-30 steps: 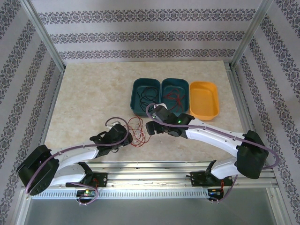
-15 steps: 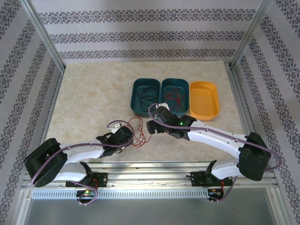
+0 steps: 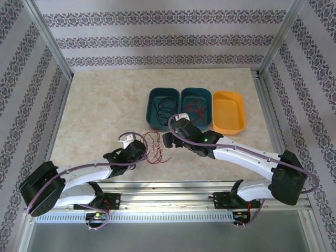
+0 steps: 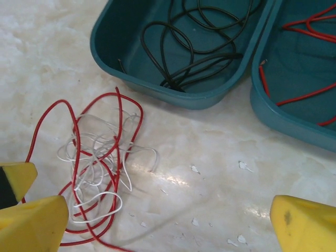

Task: Untangle the cables

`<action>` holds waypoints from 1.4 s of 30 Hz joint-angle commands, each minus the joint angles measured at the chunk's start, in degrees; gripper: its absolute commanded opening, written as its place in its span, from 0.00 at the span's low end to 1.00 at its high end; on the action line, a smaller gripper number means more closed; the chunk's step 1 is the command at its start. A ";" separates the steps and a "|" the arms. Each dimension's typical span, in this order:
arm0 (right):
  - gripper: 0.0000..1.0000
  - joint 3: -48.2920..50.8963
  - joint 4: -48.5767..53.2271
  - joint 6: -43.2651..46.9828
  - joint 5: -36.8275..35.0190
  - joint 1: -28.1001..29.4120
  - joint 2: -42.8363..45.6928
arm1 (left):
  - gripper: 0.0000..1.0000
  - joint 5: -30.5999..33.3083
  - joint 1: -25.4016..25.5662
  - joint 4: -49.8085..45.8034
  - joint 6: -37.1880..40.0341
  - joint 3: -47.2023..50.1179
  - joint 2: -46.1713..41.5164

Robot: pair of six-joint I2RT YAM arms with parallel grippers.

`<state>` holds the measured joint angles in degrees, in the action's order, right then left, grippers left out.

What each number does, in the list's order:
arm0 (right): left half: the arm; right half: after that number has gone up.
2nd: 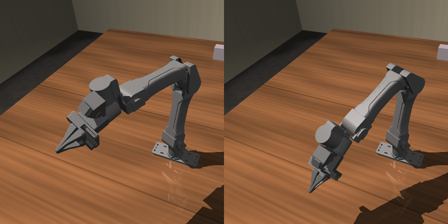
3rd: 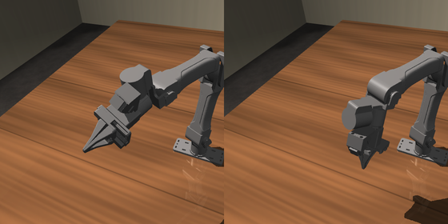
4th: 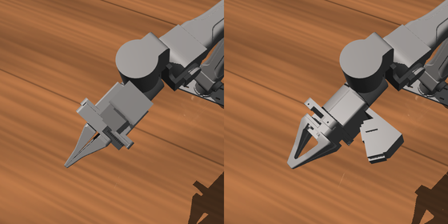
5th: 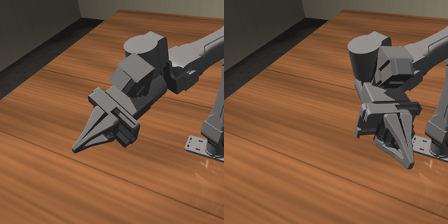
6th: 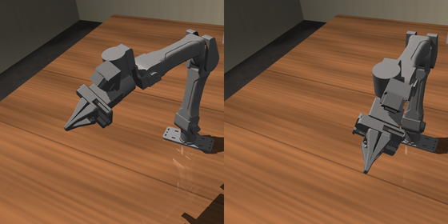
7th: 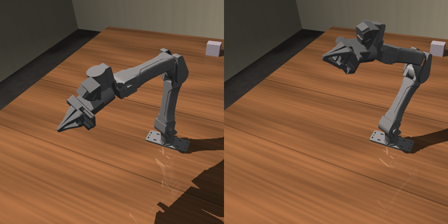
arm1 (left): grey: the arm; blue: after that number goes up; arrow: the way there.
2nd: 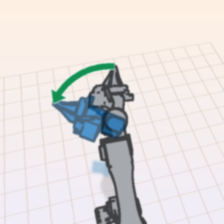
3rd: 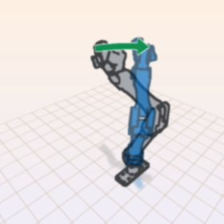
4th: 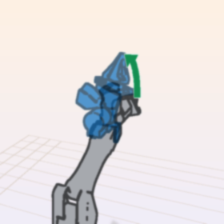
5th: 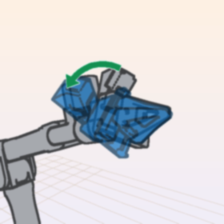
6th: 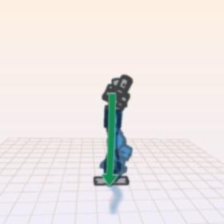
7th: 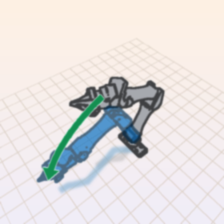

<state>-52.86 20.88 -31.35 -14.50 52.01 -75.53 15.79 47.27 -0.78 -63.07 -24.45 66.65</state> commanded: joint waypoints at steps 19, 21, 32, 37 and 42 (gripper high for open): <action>0.59 3.68 -16.64 1.96 22.89 -4.02 -1.03 | 0.00 -0.03 0.81 9.19 24.55 1.88 -15.17; 0.55 3.86 -17.78 1.33 23.67 -4.02 -2.17 | 0.00 -0.49 0.81 9.46 24.69 1.77 -14.88; 0.44 5.08 -25.04 -1.46 25.29 -3.93 -7.94 | 0.00 -2.17 0.81 11.32 25.56 1.97 -14.64; 0.38 5.73 -29.78 -3.00 26.56 -3.76 -10.25 | 0.00 -2.07 0.81 11.59 25.29 2.25 -14.88; 0.17 5.06 -30.75 -3.41 26.64 -3.42 -11.57 | 0.00 -2.17 0.76 11.50 25.28 2.47 -15.20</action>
<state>-48.10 -6.87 -34.33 11.31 48.25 -86.63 13.85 47.27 8.32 -38.94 -22.90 52.05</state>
